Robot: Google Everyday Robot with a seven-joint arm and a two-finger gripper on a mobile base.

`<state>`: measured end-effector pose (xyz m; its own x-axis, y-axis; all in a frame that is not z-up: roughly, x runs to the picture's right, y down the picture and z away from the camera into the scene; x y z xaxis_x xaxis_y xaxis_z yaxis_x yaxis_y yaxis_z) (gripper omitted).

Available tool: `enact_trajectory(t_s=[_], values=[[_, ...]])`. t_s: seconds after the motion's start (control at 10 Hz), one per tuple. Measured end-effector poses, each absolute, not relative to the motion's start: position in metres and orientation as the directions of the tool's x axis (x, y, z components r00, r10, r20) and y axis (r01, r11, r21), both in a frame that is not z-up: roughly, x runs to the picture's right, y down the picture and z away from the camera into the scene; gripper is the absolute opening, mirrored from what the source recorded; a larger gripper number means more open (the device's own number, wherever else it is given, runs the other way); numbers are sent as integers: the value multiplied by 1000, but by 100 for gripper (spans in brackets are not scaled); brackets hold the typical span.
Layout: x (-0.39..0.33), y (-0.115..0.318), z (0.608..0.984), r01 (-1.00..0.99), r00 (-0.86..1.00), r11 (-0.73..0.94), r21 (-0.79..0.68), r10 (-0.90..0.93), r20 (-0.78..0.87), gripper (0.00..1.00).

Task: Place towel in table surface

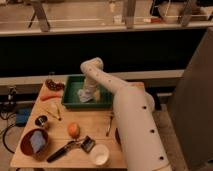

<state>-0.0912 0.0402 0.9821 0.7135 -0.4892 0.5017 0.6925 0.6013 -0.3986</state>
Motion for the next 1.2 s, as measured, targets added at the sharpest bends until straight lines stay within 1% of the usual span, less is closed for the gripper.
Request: enact_trajectory(t_s=[0.2, 0.4, 0.5, 0.6, 0.7, 0.8, 0.9, 1.0, 1.2], values=[[-93, 44, 997, 690, 717, 597, -409, -487, 499, 78], [-98, 47, 1005, 701, 705, 589, -401, -492, 510, 65], [-99, 47, 1006, 702, 704, 591, -397, -493, 512, 52], [-96, 45, 1003, 700, 706, 591, -401, -489, 513, 33], [-95, 43, 1001, 700, 706, 591, -400, -491, 511, 24], [-93, 42, 1000, 701, 706, 589, -402, -494, 508, 12], [-93, 41, 999, 702, 705, 588, -402, -495, 508, 3], [-93, 41, 998, 702, 705, 588, -403, -494, 509, 0], [-95, 42, 990, 703, 701, 609, -369, -500, 509, 0]])
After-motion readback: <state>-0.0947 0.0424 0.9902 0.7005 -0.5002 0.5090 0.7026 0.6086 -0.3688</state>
